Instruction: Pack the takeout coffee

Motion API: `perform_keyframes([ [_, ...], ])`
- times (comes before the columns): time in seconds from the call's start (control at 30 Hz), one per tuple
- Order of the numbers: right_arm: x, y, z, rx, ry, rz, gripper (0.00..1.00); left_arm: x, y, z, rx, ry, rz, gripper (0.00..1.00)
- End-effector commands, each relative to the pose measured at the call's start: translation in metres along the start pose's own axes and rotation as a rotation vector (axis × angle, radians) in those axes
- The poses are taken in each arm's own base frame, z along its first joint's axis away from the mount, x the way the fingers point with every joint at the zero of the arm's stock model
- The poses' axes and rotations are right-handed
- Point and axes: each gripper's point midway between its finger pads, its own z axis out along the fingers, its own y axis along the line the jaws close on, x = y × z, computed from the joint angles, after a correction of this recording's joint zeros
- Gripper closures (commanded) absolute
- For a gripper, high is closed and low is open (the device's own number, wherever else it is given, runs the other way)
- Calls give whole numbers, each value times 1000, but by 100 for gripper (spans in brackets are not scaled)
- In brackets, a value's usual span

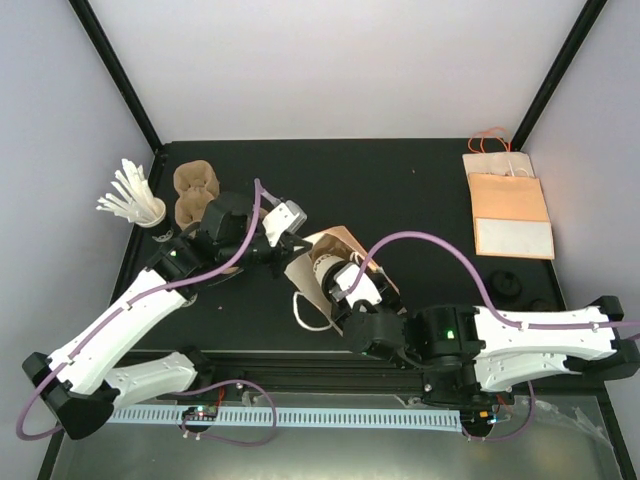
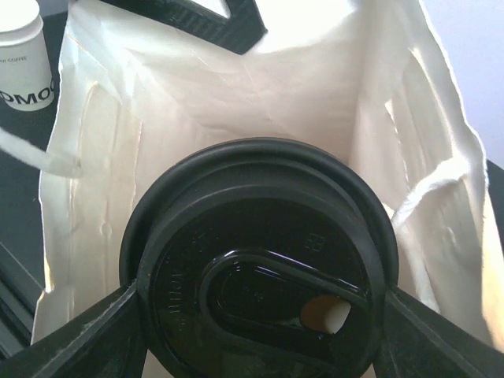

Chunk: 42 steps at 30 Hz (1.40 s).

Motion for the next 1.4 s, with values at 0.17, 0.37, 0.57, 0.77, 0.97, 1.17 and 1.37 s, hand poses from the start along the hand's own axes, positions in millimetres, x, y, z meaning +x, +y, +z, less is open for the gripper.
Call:
perform_keyframes([
  [0.17, -27, 0, 10, 95, -168, -7, 59, -19, -6, -4, 11, -130, 30, 96],
  [0.37, -17, -5, 41, 82, -57, -25, 61, -13, -11, -1, 43, -129, 5, 96],
  [0.57, -6, -9, 58, 75, -15, -53, 65, -6, -9, 2, 46, -137, -12, 96],
  [0.77, 12, -4, 71, 71, 23, -89, 65, 0, -10, 3, 53, -149, -56, 96],
  [0.97, 19, -2, 77, 64, 32, -117, 66, 3, 2, 5, -3, -146, -158, 95],
  [1.17, -11, -15, 58, 5, -29, -58, 66, 9, 13, 7, -62, -88, -364, 95],
  [1.37, -35, -28, 40, -128, -40, 10, 66, 20, 20, 8, -137, 75, -594, 85],
])
